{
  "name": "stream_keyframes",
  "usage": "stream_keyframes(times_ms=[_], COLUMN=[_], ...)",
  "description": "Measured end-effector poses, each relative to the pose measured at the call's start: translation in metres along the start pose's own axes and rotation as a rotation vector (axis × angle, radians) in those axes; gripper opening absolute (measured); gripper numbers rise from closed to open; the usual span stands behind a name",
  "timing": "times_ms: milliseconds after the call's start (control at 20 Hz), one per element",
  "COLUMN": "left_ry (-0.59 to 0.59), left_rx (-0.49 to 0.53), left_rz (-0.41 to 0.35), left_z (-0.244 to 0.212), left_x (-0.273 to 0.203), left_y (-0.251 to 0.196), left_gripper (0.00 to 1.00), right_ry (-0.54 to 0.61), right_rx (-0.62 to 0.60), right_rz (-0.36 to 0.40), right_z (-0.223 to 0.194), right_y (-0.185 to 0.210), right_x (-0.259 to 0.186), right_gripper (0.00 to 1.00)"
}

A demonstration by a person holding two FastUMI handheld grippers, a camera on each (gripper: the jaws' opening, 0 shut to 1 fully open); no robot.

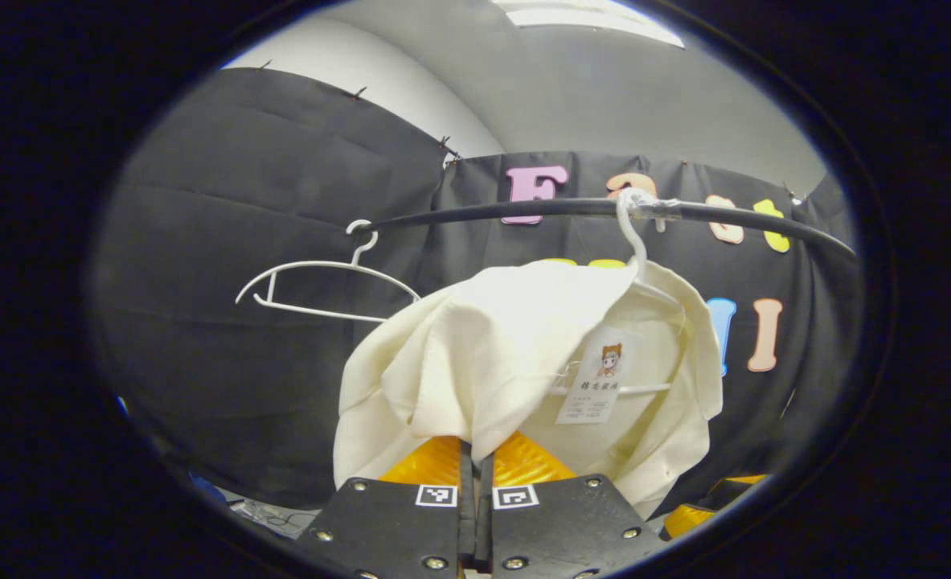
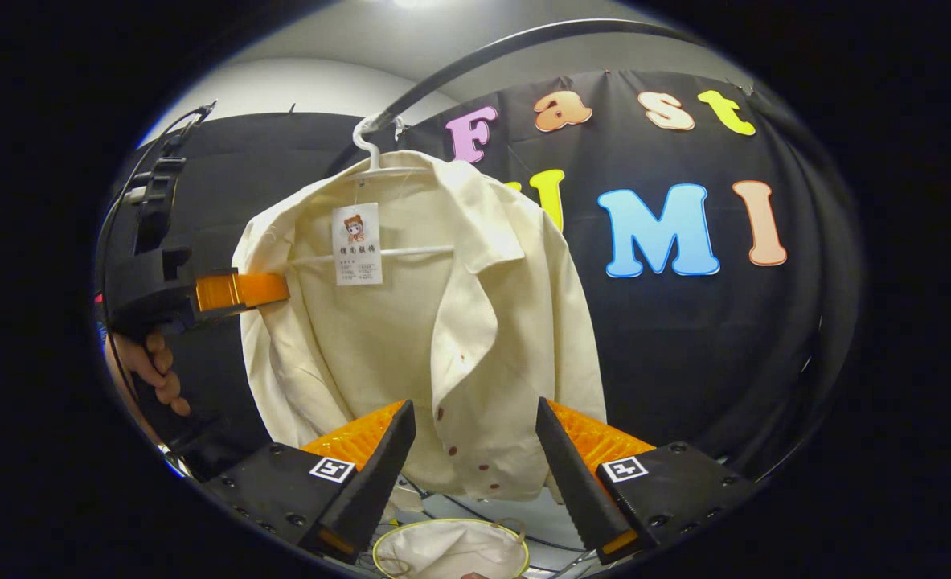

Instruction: Grasp the clothes on the hanger with both hands and then place them into the laundry hamper below.

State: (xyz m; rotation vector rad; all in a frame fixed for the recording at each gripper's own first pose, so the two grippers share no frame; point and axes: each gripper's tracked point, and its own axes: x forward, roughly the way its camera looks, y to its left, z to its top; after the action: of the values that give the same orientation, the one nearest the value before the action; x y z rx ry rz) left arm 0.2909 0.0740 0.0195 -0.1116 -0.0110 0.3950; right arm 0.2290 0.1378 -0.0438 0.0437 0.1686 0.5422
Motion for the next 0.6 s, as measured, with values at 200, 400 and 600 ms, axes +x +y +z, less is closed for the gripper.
stream_keyframes(times_ms=[200,400,600], left_ry=[-0.011,-0.003,0.024], left_rx=[0.011,-0.026,-0.090], left_rz=[-0.046,-0.096,-0.141], left_z=[0.016,0.028,0.019], left_x=[-0.004,-0.012,-0.010], left_y=[0.005,0.013,0.003], left_gripper=[0.01,0.01,0.01], right_ry=[-0.021,-0.004,-0.058], right_rx=[0.031,0.018,-0.024], right_rz=[-0.067,-0.157,-0.215], right_z=[0.029,0.037,0.059], right_y=[0.016,0.012,0.004], right_x=[0.016,0.047,0.080], right_gripper=[0.95,0.95,0.92])
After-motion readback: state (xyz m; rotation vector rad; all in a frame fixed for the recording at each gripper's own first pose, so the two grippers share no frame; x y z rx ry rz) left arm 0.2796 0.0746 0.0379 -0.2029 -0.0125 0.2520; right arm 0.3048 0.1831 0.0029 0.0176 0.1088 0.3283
